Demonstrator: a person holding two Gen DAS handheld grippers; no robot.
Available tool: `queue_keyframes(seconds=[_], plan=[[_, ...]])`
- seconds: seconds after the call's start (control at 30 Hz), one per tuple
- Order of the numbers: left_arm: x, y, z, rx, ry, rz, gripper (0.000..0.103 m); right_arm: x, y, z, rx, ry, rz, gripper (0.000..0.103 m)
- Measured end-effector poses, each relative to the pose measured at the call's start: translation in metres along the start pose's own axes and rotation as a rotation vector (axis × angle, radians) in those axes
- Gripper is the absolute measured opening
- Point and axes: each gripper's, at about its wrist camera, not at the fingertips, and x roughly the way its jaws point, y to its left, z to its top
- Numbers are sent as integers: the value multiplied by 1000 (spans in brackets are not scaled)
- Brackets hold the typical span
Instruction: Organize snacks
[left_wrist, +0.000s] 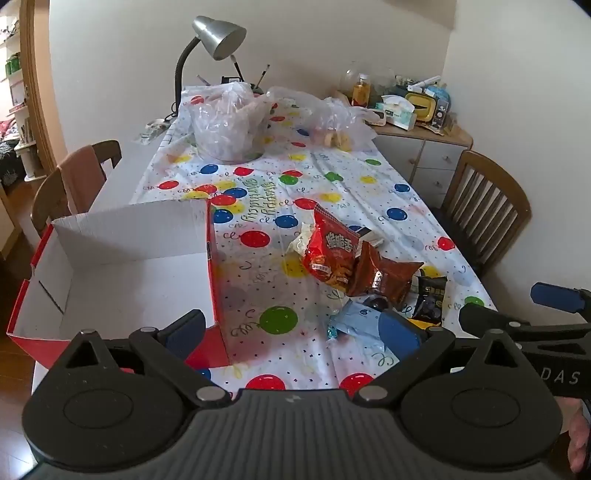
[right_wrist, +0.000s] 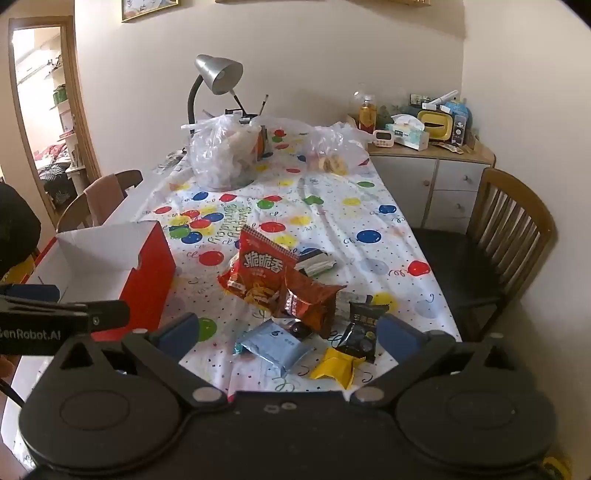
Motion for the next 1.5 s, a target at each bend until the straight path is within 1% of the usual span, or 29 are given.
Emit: queue_keyframes(seconds=[0.13,0.3,0.43,0.73,1.17,1.5], plan=[[-4,-1,-2,-14,-8,4,101,-7,-7,-4,-5,-28,26,103],[-5,-3,-2,-16,-5,17,101,-6,-6,-3,-2,-25,30,103],[-8,-1,-2,-14,-7,19,101,-6,-9,-4,24,-21,36,103],[-20,3,-5,-11,-37,27,101,-10,-7,-9,40,-18,22,103],[-24,1,-9,-4,-41,24,101,-15,-3,-10,37,-10,7,103],[-28,2,-11,-2,-44,17,101,-19,1,-9,36,-21,-2,103]])
